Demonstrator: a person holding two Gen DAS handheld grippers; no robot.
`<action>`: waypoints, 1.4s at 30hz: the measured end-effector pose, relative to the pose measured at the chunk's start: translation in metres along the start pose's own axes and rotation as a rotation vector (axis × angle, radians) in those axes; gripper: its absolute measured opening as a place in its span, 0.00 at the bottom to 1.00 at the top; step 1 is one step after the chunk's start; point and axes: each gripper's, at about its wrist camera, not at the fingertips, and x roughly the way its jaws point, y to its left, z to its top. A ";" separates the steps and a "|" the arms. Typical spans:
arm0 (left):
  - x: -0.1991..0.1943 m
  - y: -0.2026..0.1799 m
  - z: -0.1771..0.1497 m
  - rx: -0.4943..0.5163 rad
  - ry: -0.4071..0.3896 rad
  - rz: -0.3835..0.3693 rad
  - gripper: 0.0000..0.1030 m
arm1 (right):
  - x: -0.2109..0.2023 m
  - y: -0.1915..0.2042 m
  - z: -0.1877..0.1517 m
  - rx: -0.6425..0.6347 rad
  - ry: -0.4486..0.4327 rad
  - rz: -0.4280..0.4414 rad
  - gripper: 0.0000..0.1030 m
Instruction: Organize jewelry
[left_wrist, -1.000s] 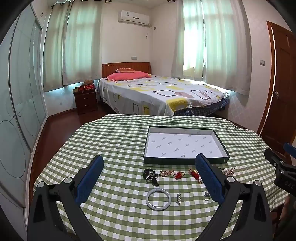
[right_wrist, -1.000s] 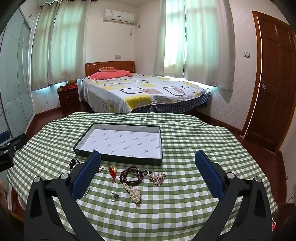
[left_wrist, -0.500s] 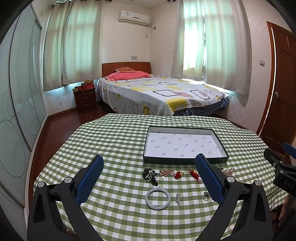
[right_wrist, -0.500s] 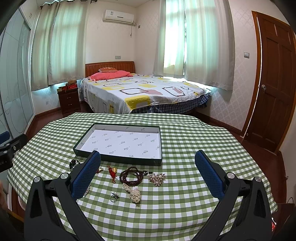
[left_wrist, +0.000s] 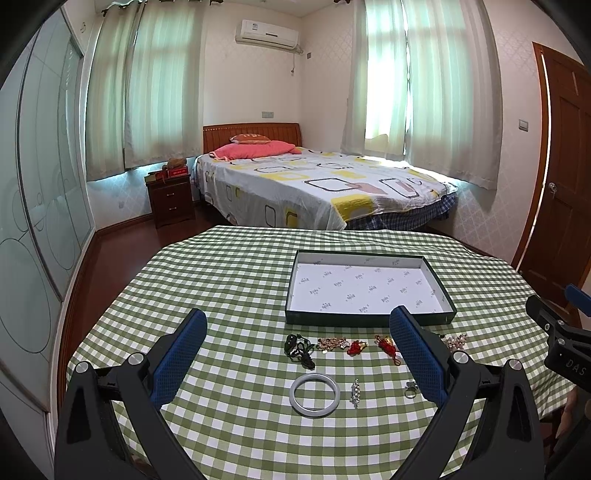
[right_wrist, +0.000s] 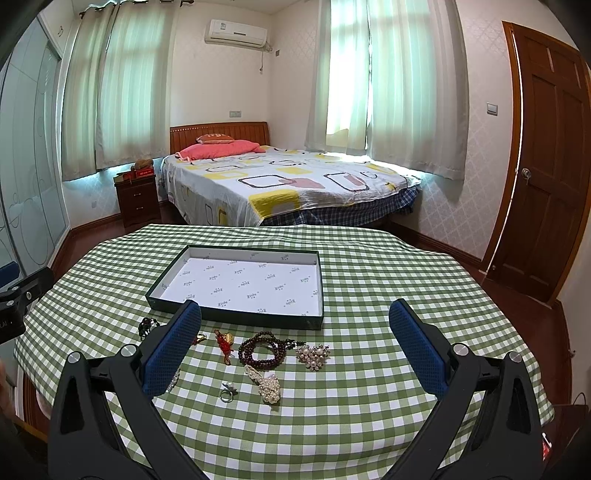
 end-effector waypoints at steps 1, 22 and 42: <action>0.000 0.000 0.000 0.001 0.001 0.000 0.93 | 0.000 0.000 0.000 0.000 0.001 0.000 0.96; 0.002 0.000 -0.001 0.001 0.005 0.000 0.93 | 0.001 -0.001 -0.003 0.000 -0.001 -0.001 0.96; 0.001 -0.002 -0.005 0.002 0.010 0.000 0.93 | 0.002 -0.002 -0.004 0.000 0.002 -0.001 0.96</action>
